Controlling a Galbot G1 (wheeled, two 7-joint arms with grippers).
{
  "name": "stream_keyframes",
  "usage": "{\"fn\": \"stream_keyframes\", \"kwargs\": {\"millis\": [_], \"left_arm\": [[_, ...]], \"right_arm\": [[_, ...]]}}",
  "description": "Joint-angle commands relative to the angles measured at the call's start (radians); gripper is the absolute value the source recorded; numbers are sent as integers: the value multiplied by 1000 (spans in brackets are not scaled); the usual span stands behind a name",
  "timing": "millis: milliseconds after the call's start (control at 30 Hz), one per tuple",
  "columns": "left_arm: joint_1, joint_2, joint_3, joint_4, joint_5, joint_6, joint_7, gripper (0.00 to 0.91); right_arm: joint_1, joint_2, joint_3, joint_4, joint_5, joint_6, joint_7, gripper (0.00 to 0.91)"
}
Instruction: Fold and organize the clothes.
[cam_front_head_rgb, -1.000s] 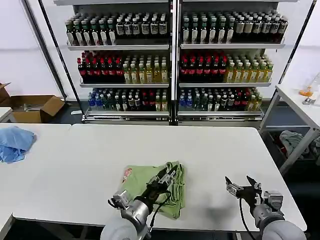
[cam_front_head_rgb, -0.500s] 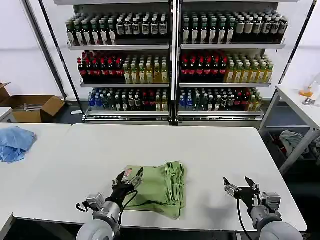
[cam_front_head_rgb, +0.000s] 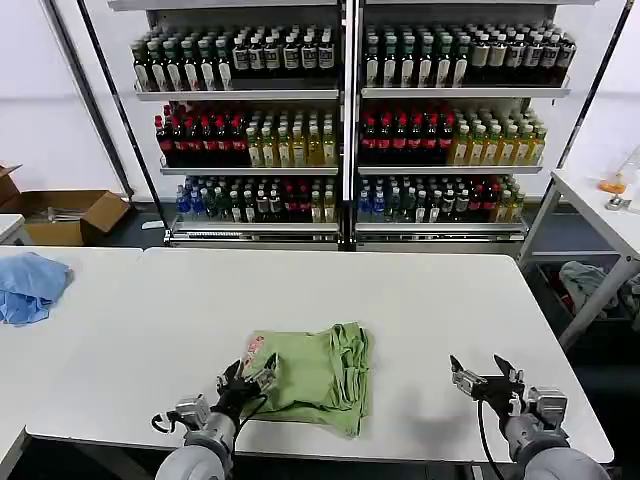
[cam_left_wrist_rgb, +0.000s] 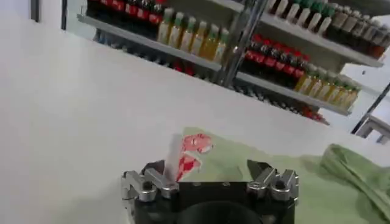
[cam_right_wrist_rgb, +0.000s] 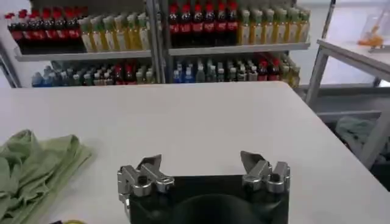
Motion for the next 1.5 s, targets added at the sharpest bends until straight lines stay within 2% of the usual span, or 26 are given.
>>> {"fn": "stream_keyframes", "kwargs": {"millis": [33, 67, 100, 133, 667, 933, 1233, 1367, 1500], "left_arm": [[5, 6, 3, 29, 6, 22, -1, 856], [14, 6, 6, 11, -23, 24, 2, 302], [18, 5, 7, 6, -33, 23, 6, 71], [25, 3, 9, -10, -64, 22, 12, 30], [14, -24, -45, -29, -296, -23, 56, 30], [3, -59, -72, -14, -476, -5, 77, 20], [14, -97, -103, -29, -537, 3, 77, 30], [-2, -75, -197, -68, -558, 15, 63, 20], [-3, 12, -324, -140, -555, 28, 35, 20]], "right_arm": [[-8, 1, 7, 9, -1, -1, 0, 907], [-9, 2, 8, 11, -1, -1, 1, 907], [-9, 3, 9, 11, -1, -1, 1, 907], [-9, 4, 9, 13, -1, -2, 2, 907], [-22, 15, 15, 25, -5, -3, 6, 907], [-23, 6, 21, 37, -1, -4, 9, 907], [-29, 3, 26, 44, 2, -4, 8, 907], [-29, -2, 29, 45, 7, -3, 7, 907], [-28, -17, 35, 45, 20, -3, 6, 907]]}}
